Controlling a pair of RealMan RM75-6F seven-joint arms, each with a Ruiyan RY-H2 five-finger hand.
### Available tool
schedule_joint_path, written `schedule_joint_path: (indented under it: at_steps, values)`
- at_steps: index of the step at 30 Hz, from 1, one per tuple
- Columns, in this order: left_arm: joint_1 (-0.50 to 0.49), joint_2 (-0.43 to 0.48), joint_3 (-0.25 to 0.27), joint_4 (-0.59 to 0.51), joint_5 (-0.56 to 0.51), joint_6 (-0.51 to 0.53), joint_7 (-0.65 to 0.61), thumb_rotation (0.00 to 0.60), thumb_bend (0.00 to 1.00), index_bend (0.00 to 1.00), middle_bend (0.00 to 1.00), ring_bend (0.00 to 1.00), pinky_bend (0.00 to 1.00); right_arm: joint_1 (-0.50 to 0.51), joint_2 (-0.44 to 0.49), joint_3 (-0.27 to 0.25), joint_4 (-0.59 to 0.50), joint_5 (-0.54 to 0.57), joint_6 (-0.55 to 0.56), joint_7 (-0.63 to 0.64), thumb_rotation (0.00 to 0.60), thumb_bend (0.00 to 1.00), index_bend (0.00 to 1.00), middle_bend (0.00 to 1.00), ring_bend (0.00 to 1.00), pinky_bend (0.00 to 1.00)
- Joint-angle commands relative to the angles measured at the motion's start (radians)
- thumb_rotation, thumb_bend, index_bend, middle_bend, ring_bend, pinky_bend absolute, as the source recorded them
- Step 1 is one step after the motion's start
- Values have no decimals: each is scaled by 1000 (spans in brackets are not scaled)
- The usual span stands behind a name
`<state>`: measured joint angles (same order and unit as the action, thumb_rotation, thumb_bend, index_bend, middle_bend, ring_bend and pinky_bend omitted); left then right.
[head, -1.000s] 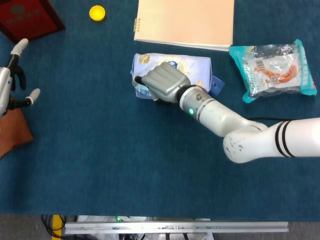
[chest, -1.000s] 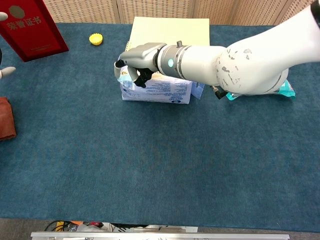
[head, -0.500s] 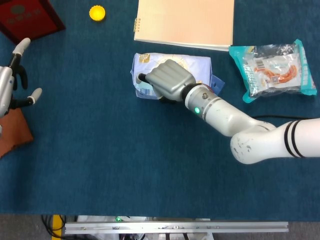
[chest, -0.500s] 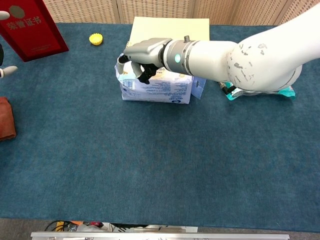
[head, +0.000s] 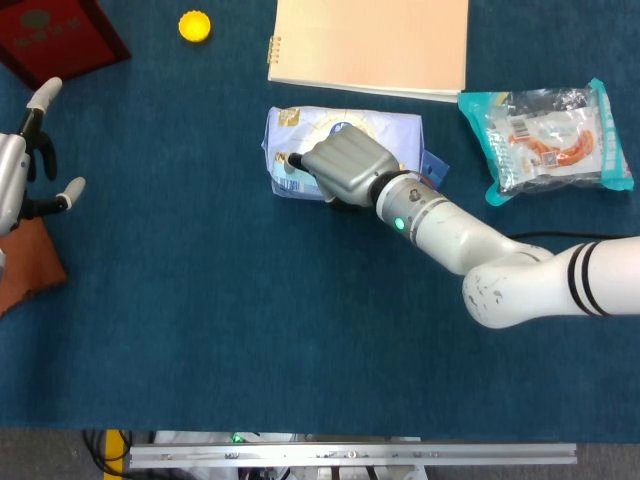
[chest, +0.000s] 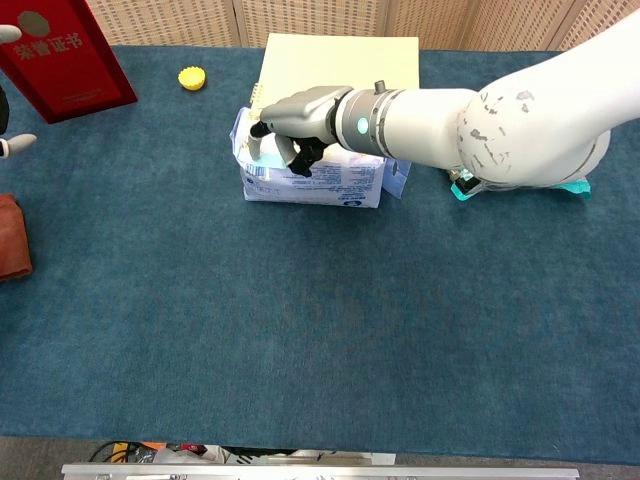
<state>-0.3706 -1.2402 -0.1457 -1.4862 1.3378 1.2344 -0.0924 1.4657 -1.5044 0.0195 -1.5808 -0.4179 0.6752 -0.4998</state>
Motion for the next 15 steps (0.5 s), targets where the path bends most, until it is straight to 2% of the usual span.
schedule_joint_path:
  at_steps: [1,8,15]
  values:
    - [0,1,0,0,0,0,1,600,234,0,658,658,779,-1,2,3,-7,-4,5,3,600,1000,239,1000,1000,1000]
    - [0,3,-2,-4,2,2,0,600,234,0,658,658,779,-9,14,26,-22,-25,16,25,600,1000,239,1000,1000,1000]
    - [2,3,-2,-4,-2,1,0,600,234,0,658,658,779,-1,-10,21,-2,-19,5,20,600,1000,239,1000,1000,1000]
